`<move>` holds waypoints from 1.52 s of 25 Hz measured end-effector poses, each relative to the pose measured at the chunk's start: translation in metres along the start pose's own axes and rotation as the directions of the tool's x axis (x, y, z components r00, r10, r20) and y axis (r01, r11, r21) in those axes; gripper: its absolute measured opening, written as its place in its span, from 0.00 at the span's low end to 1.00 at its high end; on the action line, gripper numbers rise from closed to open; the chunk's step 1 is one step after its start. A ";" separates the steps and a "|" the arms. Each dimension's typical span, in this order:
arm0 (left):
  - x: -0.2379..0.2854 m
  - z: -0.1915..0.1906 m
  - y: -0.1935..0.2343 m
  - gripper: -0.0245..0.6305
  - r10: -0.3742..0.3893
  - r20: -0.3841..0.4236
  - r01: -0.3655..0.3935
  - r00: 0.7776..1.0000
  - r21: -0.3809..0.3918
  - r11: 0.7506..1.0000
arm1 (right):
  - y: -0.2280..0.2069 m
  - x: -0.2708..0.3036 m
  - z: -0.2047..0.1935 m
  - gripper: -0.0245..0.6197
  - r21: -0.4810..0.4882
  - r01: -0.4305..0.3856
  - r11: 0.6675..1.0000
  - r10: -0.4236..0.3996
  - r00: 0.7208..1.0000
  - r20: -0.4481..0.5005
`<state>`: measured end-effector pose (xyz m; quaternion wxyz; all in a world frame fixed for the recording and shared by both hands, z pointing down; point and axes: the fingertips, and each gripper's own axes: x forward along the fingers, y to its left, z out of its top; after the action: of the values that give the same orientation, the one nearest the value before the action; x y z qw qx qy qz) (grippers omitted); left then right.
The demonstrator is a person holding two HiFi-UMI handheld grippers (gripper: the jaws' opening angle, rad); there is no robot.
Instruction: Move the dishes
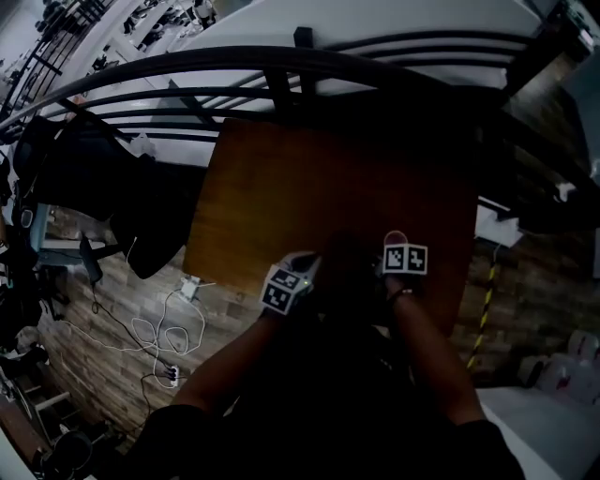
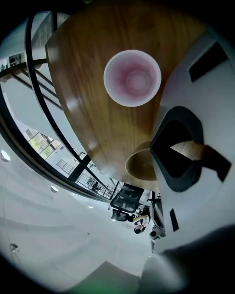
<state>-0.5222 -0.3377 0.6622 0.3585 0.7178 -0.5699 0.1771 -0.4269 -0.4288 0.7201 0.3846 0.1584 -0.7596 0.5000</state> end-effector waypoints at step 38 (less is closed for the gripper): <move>0.019 0.014 0.065 0.02 -0.212 -0.107 0.220 0.971 0.074 0.973 | 0.001 0.028 0.028 0.11 0.153 0.128 0.980 -0.153 0.975 0.159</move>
<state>-0.5802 -0.3668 0.6856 0.3725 0.7806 -0.4619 0.1962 -0.4579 -0.4492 0.7342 0.3409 0.2807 -0.7389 0.5090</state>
